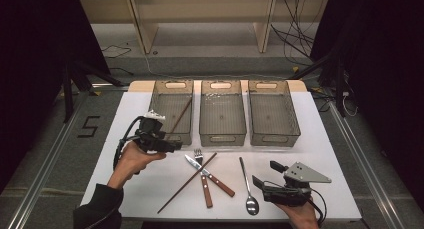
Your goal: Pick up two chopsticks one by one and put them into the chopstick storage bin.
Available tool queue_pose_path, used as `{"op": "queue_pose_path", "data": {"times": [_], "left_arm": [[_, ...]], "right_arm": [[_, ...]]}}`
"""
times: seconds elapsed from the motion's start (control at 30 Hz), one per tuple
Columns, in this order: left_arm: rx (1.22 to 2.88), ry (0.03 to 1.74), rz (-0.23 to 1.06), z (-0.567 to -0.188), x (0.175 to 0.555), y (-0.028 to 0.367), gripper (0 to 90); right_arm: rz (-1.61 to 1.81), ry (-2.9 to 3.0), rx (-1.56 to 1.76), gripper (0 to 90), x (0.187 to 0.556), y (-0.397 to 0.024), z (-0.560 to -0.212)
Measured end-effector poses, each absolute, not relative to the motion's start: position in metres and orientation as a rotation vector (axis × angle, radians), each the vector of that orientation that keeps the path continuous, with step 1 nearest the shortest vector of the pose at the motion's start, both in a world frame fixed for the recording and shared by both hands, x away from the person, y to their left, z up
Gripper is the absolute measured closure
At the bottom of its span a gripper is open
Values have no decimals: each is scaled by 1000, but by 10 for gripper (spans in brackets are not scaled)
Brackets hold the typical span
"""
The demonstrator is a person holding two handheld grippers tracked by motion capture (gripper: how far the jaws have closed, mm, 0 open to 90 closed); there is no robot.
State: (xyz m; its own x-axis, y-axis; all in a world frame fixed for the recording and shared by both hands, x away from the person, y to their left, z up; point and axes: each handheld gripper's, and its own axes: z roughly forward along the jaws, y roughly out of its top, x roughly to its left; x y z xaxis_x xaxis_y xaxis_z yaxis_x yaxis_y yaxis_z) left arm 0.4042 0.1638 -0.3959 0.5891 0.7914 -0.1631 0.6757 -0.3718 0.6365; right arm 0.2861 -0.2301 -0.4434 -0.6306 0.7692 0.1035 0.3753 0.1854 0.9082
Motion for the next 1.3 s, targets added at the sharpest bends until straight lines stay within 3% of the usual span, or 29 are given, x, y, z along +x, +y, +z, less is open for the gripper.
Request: {"op": "queue_pose_path", "data": {"times": [0.73, 1.3], "left_arm": [[2404, 1120, 105, -430, 373, 137, 252], [2514, 1042, 18, -450, 359, 118, 468]], "right_arm": [[1422, 2097, 1074, 211, 286, -230, -444], [1416, 2101, 1068, 212, 286, -229, -444]]}}
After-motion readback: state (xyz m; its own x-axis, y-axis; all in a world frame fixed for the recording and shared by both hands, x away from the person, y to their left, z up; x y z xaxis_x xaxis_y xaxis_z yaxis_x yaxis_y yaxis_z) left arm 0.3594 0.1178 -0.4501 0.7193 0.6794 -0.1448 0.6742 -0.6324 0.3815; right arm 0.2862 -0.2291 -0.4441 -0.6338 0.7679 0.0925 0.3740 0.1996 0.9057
